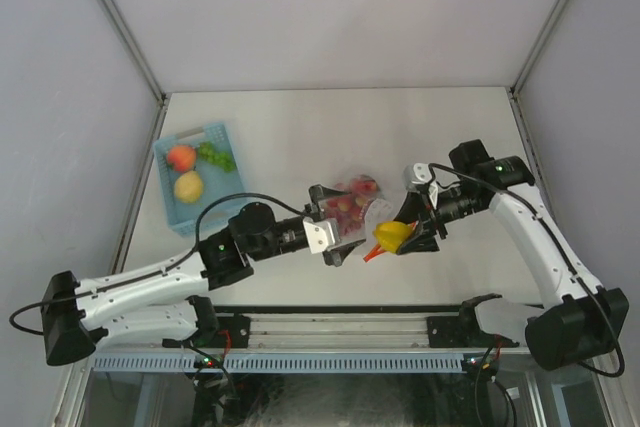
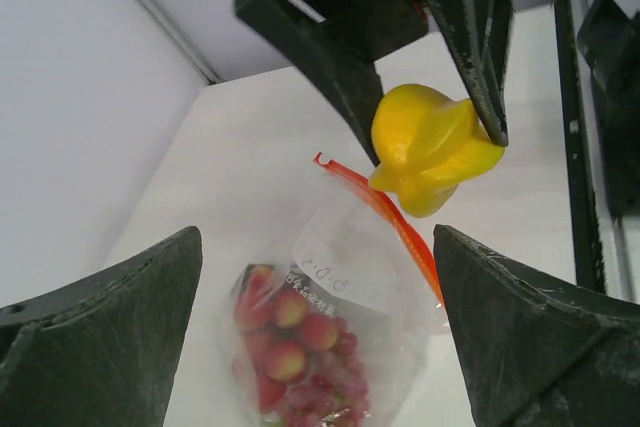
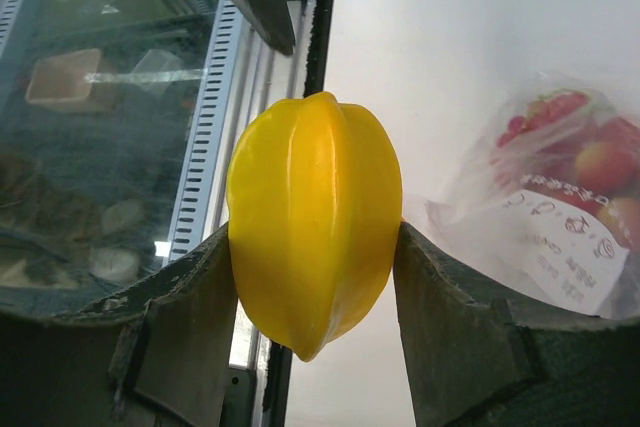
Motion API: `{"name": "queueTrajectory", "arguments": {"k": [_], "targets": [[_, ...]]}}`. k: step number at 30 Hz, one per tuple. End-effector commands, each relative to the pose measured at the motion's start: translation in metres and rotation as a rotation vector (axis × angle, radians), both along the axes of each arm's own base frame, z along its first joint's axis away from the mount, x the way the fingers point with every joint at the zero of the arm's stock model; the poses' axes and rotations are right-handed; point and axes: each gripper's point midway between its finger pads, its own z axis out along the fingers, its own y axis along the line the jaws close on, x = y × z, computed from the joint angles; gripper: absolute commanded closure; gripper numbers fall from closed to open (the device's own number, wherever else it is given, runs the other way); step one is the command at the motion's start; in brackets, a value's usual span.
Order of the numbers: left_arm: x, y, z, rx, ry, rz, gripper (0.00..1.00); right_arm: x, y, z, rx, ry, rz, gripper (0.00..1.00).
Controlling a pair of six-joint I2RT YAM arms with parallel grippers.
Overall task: Open the zip-top bag and remove the fake food
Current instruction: Place the fake fruit in the bin.
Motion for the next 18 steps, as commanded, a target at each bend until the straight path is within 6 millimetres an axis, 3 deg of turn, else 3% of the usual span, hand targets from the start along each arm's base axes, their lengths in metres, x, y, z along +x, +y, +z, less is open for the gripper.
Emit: {"name": "queueTrajectory", "arguments": {"k": [1,7,18], "targets": [[-0.011,-0.013,0.023,0.081,-0.207,-0.090,0.00,-0.002,0.009,0.014,0.039,-0.023,0.072,0.85],[-0.029,-0.036,0.010,0.173,-0.231,-0.207,0.00,0.000,0.015,0.024,0.062,0.020,0.122,0.86],[-0.029,-0.064,0.009,0.224,-0.261,-0.236,0.06,-0.006,0.023,0.025,0.062,0.025,0.170,0.86]]}}
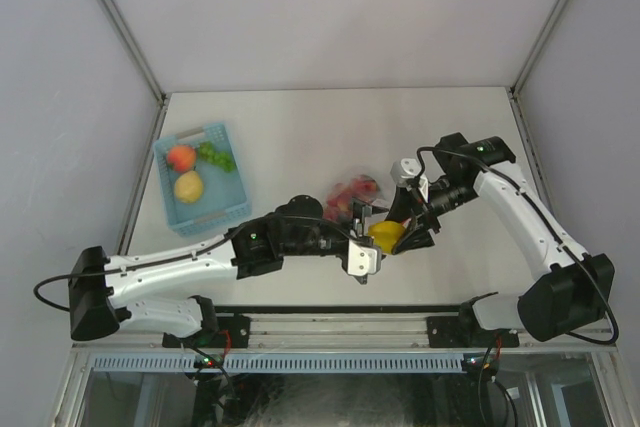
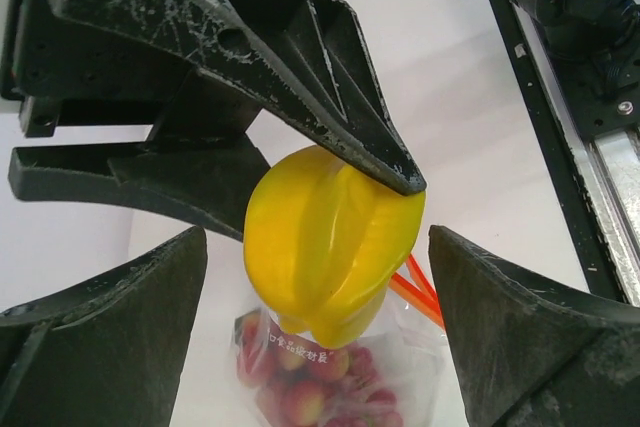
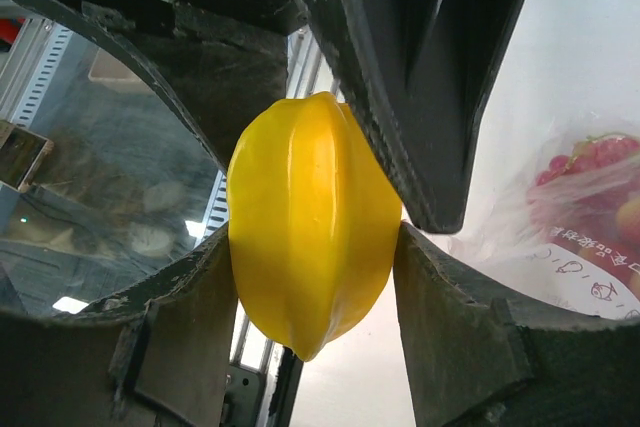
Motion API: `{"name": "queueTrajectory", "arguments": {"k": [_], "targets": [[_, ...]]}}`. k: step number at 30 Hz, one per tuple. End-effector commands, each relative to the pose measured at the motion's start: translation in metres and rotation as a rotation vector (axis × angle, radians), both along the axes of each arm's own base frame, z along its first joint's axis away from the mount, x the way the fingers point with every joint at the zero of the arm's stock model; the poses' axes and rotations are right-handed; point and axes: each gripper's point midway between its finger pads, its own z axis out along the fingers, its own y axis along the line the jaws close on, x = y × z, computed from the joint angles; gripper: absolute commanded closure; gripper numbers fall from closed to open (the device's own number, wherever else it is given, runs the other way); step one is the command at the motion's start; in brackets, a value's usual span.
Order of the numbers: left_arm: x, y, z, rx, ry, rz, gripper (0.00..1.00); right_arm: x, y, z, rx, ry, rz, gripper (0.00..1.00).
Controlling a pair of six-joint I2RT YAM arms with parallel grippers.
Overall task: Open the zip-top bag and remove the fake food
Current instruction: Place the fake fruit in the bin.
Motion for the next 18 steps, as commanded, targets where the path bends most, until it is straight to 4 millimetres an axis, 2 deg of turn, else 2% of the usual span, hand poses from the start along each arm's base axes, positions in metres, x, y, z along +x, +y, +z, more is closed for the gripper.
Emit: {"name": "queueTrajectory", "arguments": {"k": [1,8,15,18], "targets": [[-0.002,-0.010,0.031,-0.049,-0.058,-0.023,0.08,-0.001,0.006,0.015,0.056,-0.031,0.017,0.86],[-0.003,-0.015,0.028,-0.031,-0.039,-0.021,0.26,0.001,0.008,0.016,0.061,0.005,0.010,0.86],[-0.008,-0.021,0.031,-0.036,-0.043,-0.039,0.30,0.001,0.012,0.015,0.064,0.060,0.007,0.85],[-0.011,-0.022,0.028,-0.028,-0.035,-0.052,0.39,0.000,0.012,0.015,0.063,0.062,0.010,0.85]]}}
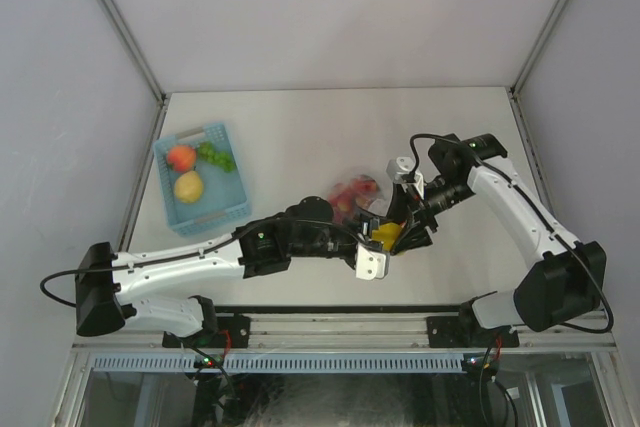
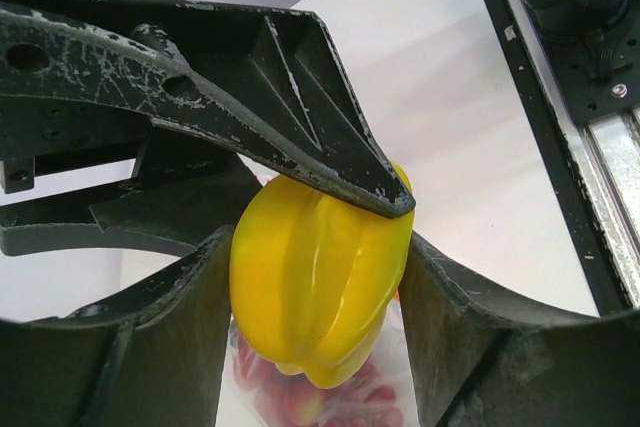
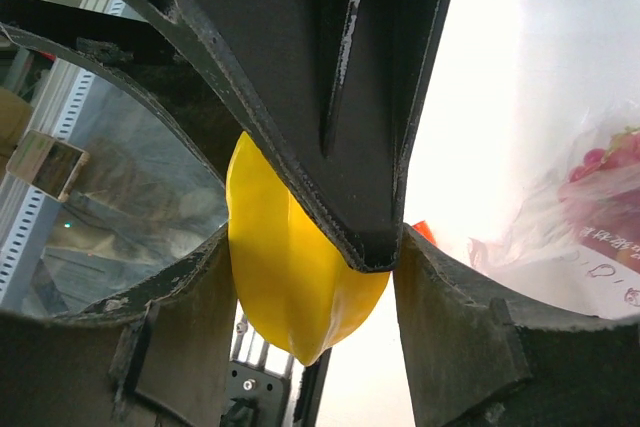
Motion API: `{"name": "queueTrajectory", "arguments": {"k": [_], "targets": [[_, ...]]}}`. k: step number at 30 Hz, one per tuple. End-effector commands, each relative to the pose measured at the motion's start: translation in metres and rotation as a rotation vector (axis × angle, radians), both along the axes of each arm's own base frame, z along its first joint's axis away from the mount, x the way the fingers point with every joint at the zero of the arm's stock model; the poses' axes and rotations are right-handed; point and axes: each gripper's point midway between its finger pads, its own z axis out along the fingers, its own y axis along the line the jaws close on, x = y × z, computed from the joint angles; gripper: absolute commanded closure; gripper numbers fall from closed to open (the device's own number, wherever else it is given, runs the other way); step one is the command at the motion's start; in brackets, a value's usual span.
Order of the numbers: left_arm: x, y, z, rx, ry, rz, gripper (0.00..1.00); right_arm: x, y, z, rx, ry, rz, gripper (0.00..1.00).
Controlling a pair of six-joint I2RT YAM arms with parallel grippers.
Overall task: Open the zip-top bag and remove the fake food
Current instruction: Place the fake fruit in the bin.
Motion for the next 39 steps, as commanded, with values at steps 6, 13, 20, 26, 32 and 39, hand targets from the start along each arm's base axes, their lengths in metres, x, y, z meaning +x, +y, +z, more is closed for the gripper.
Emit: {"name": "queueTrajectory", "arguments": {"k": [6,13,20,26,32,39], "targets": [[-0.005,-0.010,0.028,-0.050,-0.013,-0.025,0.60,0.000,0.007,0.018,0.063,-0.021,0.003,0.83],[-0.001,-0.005,0.029,-0.051,0.000,0.013,0.85,0.000,0.007,0.017,0.060,-0.015,0.002,0.56],[0.001,0.000,0.031,-0.071,0.011,0.040,0.95,0.001,0.006,0.016,0.054,-0.020,0.000,0.16],[0.002,0.006,0.031,-0.080,0.022,0.060,1.00,0.003,0.004,0.016,0.052,-0.017,-0.015,0.00],[0.004,0.013,0.031,-0.094,0.037,0.092,1.00,0.011,-0.001,0.016,0.056,-0.019,-0.054,0.00],[0.009,0.026,0.021,-0.100,0.080,0.149,1.00,0.024,-0.009,0.024,0.074,-0.049,-0.111,0.00]]}}
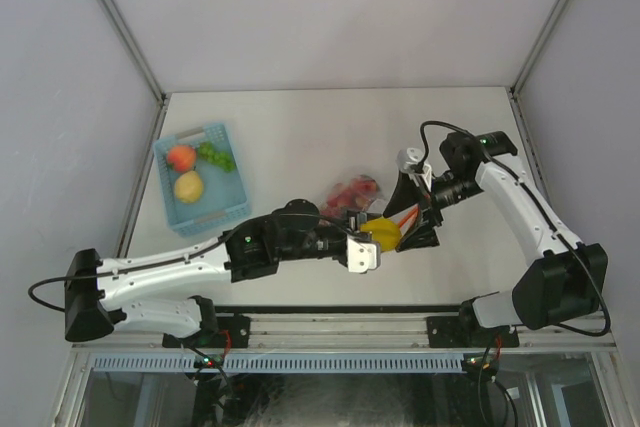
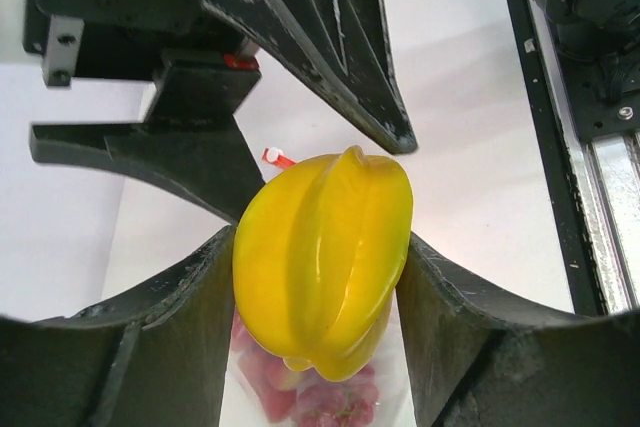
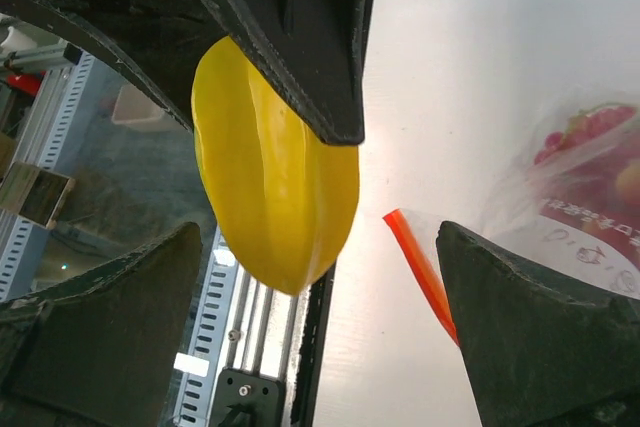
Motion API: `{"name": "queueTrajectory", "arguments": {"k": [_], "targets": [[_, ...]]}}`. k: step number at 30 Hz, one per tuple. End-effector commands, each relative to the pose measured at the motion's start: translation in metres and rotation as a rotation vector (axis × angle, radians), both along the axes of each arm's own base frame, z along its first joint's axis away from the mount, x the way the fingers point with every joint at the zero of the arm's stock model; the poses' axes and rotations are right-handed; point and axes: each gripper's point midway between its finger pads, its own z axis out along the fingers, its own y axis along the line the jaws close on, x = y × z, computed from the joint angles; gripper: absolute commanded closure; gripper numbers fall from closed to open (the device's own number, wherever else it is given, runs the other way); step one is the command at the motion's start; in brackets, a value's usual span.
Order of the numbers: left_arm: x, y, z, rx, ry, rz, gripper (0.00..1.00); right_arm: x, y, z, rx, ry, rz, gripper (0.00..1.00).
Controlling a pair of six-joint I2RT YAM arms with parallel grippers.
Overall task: Open the zip-top bag and remove the fake food
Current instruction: Place the fake fruit in the bin.
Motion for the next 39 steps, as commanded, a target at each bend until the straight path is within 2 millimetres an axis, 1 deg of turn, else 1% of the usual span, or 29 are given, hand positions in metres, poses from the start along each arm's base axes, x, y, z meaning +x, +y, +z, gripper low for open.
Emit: {"name": "queueTrajectory", "arguments": {"k": [1,7,12,15,19,23,24,27,29,32,34,39], "targets": [[0.005,0.013,0.008,-0.059,0.025,0.058,1.00,0.012,0.000,0.023,0.068,-0.088,-0.037,0.00],[0.017,0.031,0.002,-0.070,0.058,0.132,1.00,0.026,-0.008,0.031,0.084,-0.122,-0.095,0.00],[0.045,0.056,0.004,-0.135,0.150,0.269,1.00,0.030,-0.013,0.031,0.083,-0.134,-0.118,0.00],[0.067,0.080,0.006,-0.197,0.209,0.383,1.00,0.033,-0.016,0.030,0.077,-0.143,-0.128,0.00],[0.095,0.120,-0.001,-0.290,0.331,0.555,1.00,0.038,-0.019,0.025,0.053,-0.145,-0.146,0.00],[0.123,0.171,-0.009,-0.422,0.453,0.753,1.00,0.047,-0.020,0.018,0.018,-0.135,-0.179,0.00],[0.131,0.188,-0.011,-0.458,0.473,0.815,1.00,0.050,-0.021,0.016,0.008,-0.135,-0.190,0.00],[0.145,0.226,-0.021,-0.542,0.536,0.959,1.00,0.058,-0.023,0.011,-0.027,-0.138,-0.222,0.00],[0.155,0.255,-0.030,-0.593,0.578,1.076,1.00,0.063,-0.024,0.008,-0.046,-0.130,-0.247,0.00],[0.164,0.289,-0.042,-0.660,0.657,1.215,1.00,0.070,-0.025,0.005,-0.063,-0.137,-0.281,0.00],[0.169,0.308,-0.048,-0.711,0.719,1.293,1.00,0.073,-0.026,0.002,-0.077,-0.132,-0.301,0.00],[0.180,0.339,-0.064,-0.797,0.852,1.422,1.00,0.076,-0.029,-0.006,-0.102,-0.126,-0.334,0.00]]}}
